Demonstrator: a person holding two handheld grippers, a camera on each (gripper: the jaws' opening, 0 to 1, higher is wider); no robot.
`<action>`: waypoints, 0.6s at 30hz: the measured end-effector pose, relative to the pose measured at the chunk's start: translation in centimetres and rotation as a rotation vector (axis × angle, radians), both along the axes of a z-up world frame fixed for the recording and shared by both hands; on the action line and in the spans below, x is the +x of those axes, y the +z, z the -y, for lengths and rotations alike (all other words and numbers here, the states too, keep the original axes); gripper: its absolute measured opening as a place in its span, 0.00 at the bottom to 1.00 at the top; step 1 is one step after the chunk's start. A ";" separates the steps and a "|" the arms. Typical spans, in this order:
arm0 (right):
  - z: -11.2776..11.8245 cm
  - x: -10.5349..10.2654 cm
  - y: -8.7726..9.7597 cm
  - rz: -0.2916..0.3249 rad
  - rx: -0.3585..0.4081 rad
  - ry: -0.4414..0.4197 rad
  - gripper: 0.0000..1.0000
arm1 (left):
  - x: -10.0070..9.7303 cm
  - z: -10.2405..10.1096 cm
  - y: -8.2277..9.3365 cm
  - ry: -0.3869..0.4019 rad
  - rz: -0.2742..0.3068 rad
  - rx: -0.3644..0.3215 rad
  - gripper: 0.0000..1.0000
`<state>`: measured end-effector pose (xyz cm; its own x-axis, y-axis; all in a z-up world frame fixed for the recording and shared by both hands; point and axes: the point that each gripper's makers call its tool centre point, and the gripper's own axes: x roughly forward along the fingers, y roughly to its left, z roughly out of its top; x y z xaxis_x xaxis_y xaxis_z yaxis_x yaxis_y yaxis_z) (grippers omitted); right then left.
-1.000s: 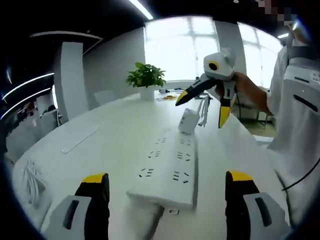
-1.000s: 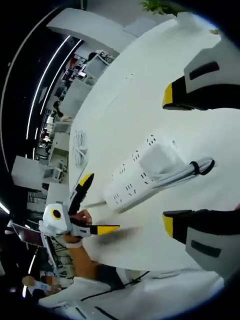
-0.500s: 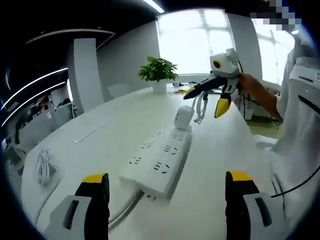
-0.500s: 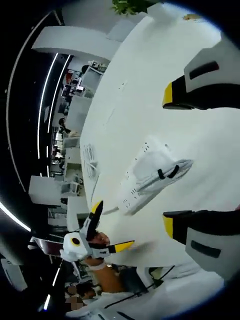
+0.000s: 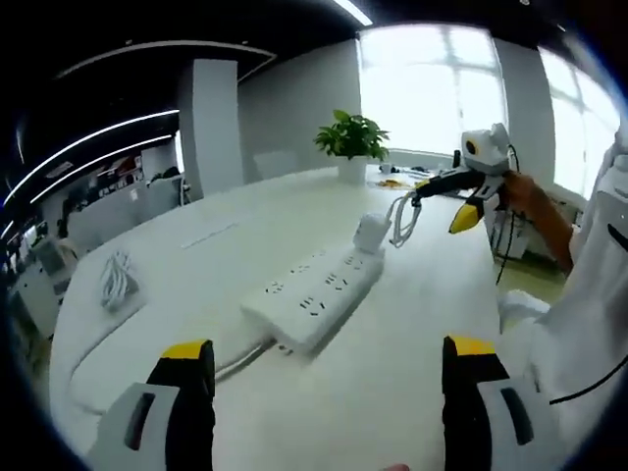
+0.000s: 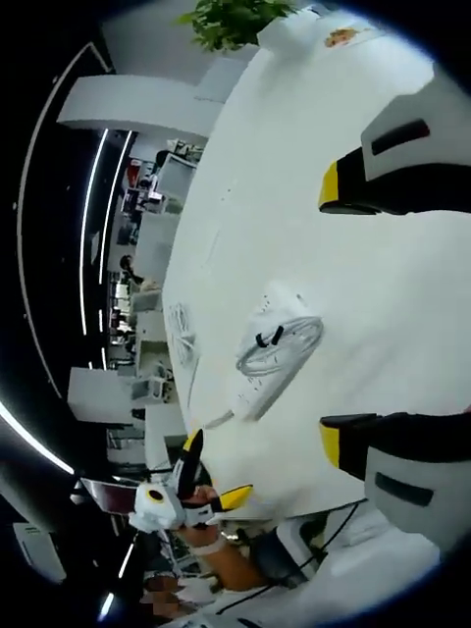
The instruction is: Straighten the power strip on the desk, plug the charger into it
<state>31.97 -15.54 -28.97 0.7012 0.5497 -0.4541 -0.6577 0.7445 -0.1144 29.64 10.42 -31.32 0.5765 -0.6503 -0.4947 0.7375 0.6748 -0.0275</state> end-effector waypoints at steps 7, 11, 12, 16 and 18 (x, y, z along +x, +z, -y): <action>1.3 -2.4 0.2 0.007 0.010 -0.037 0.81 | -3.1 -0.2 0.2 0.041 -0.037 0.015 0.96; 2.2 -3.2 0.4 0.011 0.023 -0.068 0.81 | -3.9 -0.9 0.0 0.064 -0.027 0.026 0.96; 2.4 -3.3 0.4 0.012 0.028 -0.074 0.81 | -4.0 -1.6 -0.3 0.099 -0.047 0.029 0.96; 2.8 -4.3 0.3 0.006 0.042 -0.091 0.80 | -5.9 -2.1 -0.2 0.113 -0.088 0.010 0.96; 3.1 -4.7 -0.1 -0.021 0.034 -0.110 0.80 | -6.9 -2.2 0.1 0.119 -0.093 -0.002 0.96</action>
<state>27.22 -18.69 -29.03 0.7488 0.4850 -0.4517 -0.5737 0.8156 -0.0754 22.72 12.62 -31.20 0.6013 -0.5809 -0.5486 0.6464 0.7573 -0.0934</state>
